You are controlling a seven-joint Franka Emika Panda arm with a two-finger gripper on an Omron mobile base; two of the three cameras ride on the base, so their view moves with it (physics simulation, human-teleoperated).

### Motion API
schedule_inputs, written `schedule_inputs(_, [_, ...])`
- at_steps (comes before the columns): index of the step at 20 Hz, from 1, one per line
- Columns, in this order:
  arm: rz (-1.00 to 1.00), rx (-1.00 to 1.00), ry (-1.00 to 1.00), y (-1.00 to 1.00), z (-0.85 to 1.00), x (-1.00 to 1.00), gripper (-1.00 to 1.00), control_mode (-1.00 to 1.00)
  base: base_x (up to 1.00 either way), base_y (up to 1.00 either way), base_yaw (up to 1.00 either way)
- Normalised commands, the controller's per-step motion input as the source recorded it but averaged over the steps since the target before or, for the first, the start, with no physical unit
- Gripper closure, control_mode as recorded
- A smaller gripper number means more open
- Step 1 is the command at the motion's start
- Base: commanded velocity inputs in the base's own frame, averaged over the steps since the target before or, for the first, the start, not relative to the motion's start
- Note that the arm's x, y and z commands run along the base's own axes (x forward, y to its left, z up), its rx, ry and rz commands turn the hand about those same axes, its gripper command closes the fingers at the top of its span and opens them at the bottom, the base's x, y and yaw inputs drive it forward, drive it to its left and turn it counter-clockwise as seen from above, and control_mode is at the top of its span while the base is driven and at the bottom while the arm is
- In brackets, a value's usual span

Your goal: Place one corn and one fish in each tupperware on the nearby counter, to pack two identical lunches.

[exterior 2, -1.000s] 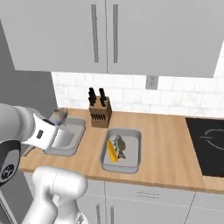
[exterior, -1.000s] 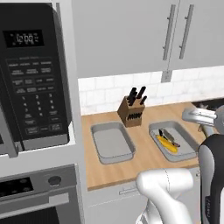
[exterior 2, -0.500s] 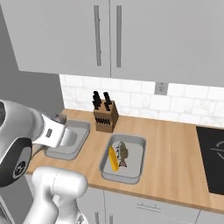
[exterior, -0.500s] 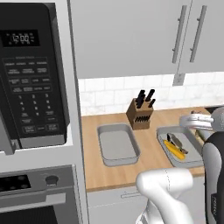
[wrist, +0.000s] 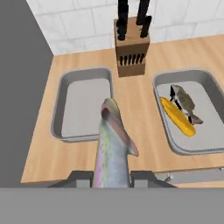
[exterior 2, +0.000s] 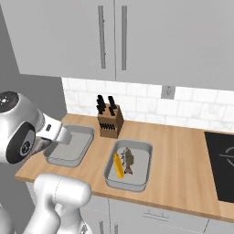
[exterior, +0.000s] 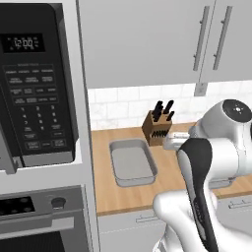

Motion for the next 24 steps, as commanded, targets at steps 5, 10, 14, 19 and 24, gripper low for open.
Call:
schedule_inputs(5, [0.00, 0.02, 0.19, 0.49, -0.83, 0.75, 1.00, -1.00, 0.00, 0.00, 0.00])
schedule_inputs(10, [0.00, 0.15, 0.10, 0.10, -0.73, 0.69, 1.00, -1.00, 0.00, 0.00, 0.00])
schedule_inputs(14, [0.00, 0.05, 0.00, 0.01, -0.39, 0.77, 1.00, -1.00, 0.00, 0.00, 0.00])
schedule_inputs(19, [0.00, -0.04, -0.04, 0.00, -0.30, 0.63, 1.00, -1.00, 0.00, 0.00, 0.00])
schedule_inputs(24, [0.00, -0.03, 0.00, 0.07, -0.41, 0.41, 1.00, -1.00, 0.00, 0.00, 0.00])
